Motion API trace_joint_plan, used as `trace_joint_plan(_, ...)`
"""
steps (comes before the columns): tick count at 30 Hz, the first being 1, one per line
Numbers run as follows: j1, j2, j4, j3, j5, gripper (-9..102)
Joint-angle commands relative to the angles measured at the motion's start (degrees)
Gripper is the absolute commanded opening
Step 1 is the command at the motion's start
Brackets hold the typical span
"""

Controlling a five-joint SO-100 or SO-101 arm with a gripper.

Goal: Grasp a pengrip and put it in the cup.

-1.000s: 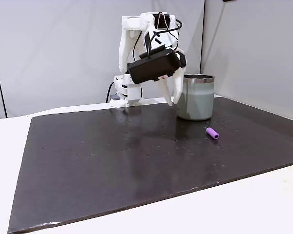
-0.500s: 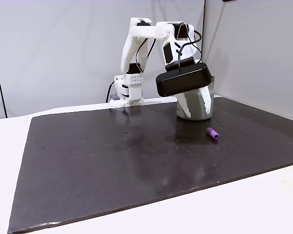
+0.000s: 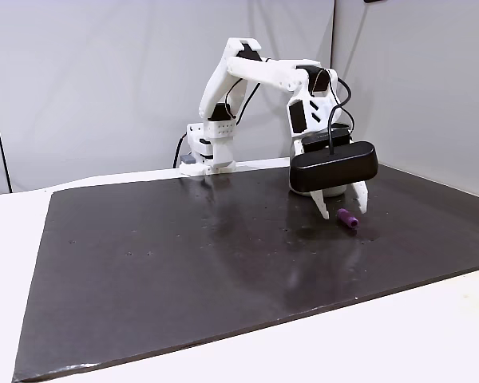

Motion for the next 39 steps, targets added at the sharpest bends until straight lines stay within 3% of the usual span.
trace_joint_plan(1,-1.8,-0.2,-2.3,-3.5,-0.7,26)
trace_joint_plan(6,-2.9,-1.5,-3.7,-1.9,-0.9,26)
trace_joint_plan(14,-4.0,-1.9,-4.0,2.0,-4.0,7)
trace_joint_plan(24,-3.0,0.7,-1.1,2.9,-2.7,0)
trace_joint_plan(33,1.5,20.5,3.3,8.1,4.7,0)
trace_joint_plan(39,3.1,35.2,10.5,7.6,6.3,0)
